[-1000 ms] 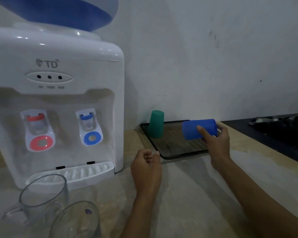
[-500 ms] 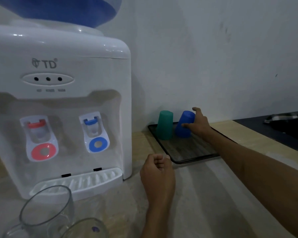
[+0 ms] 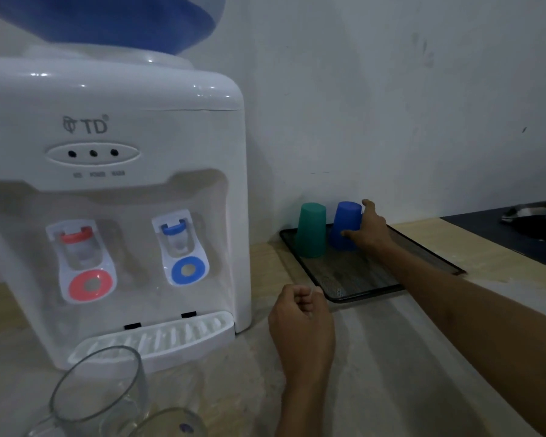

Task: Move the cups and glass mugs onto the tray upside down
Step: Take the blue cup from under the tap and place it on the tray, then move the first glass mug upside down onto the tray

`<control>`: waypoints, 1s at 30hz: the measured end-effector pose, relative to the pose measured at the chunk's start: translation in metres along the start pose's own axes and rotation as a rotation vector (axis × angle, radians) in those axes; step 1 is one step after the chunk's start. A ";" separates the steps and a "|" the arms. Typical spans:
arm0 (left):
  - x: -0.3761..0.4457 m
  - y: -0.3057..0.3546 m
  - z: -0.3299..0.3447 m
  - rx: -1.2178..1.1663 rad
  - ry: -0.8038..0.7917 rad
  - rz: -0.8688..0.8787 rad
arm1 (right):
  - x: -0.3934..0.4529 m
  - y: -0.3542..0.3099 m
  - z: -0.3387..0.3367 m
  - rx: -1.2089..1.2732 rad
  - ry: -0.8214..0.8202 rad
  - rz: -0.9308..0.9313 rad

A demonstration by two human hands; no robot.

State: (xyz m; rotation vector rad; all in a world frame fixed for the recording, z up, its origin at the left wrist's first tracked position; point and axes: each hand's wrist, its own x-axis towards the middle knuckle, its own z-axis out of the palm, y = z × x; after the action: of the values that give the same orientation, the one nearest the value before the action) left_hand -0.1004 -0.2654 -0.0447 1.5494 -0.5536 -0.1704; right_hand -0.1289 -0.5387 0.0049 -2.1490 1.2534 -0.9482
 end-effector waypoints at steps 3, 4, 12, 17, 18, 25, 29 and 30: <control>0.001 0.001 0.000 -0.004 0.010 -0.002 | -0.023 -0.005 -0.007 0.097 0.093 -0.003; 0.000 0.000 0.000 -0.007 0.013 -0.001 | -0.035 -0.008 -0.011 0.113 0.117 -0.031; -0.002 0.001 -0.006 -0.060 -0.015 0.022 | -0.169 -0.026 -0.020 0.187 0.312 -0.426; -0.001 0.000 -0.014 -0.111 -0.014 -0.004 | -0.210 -0.039 -0.004 0.184 0.280 -0.530; -0.001 0.001 -0.014 -0.117 -0.002 -0.003 | -0.213 -0.039 -0.002 0.158 0.260 -0.572; -0.001 0.006 -0.015 -0.084 0.042 0.041 | -0.220 -0.040 -0.002 0.116 0.152 -0.740; -0.008 0.012 -0.012 -0.039 0.066 0.147 | -0.214 -0.036 -0.004 0.187 0.118 -0.719; -0.011 0.014 -0.013 -0.019 0.078 0.188 | -0.214 -0.035 -0.004 0.198 0.114 -0.701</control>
State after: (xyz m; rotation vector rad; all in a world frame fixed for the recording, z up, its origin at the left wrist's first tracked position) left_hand -0.1072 -0.2486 -0.0331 1.4701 -0.6307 0.0277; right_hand -0.1860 -0.3344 -0.0376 -2.4261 0.3954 -1.4108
